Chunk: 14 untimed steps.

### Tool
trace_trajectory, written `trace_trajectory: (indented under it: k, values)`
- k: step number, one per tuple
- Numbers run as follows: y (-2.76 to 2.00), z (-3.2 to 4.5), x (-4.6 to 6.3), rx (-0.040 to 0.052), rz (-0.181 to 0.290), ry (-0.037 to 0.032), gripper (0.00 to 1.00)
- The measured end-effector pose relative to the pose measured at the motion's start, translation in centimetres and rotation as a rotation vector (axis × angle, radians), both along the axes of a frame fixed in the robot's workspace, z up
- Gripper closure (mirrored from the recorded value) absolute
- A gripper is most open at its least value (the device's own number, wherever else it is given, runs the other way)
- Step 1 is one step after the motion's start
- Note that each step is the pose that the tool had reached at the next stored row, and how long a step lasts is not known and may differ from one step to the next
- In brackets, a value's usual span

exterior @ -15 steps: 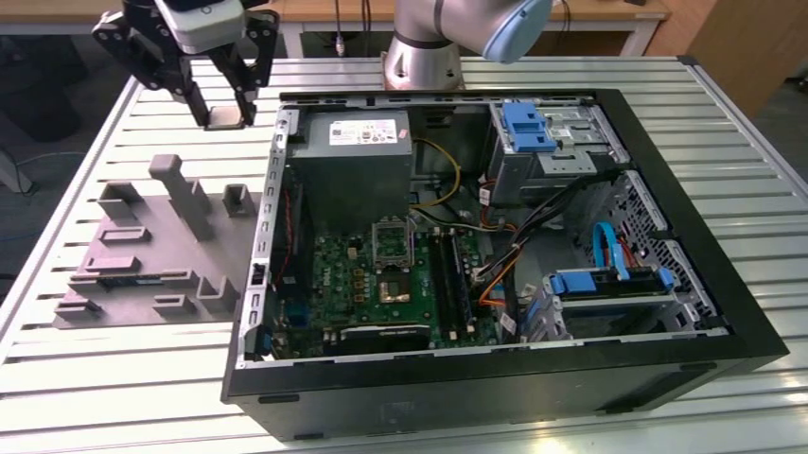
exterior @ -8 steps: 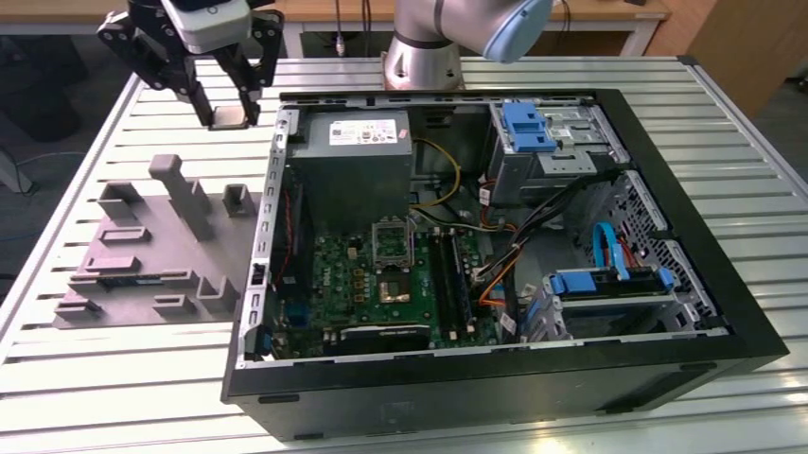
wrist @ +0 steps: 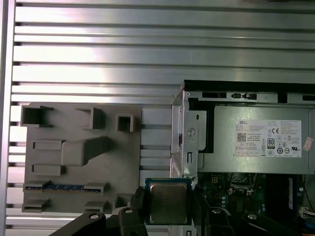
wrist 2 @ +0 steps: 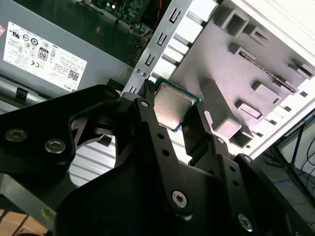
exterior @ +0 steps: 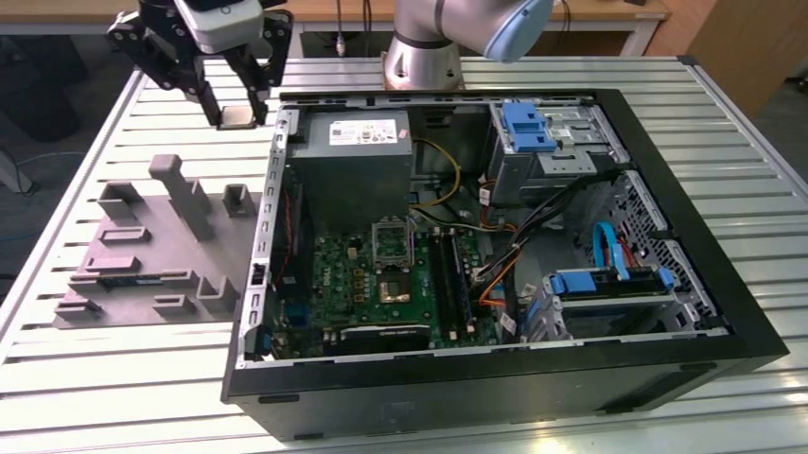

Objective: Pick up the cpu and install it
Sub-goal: 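Pick up the cpu and move it towards the insertion slot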

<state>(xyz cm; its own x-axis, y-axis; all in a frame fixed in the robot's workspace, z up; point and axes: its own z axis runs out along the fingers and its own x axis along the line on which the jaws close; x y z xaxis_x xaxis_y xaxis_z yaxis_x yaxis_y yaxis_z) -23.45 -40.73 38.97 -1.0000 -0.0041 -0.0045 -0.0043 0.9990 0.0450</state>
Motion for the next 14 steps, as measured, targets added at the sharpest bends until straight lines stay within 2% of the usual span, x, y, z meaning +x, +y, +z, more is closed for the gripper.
trace_trajectory:
  k: [14]
  values:
    - [0.0, 0.0, 1.7, 0.0001, 0.0, -0.0001, 0.53]
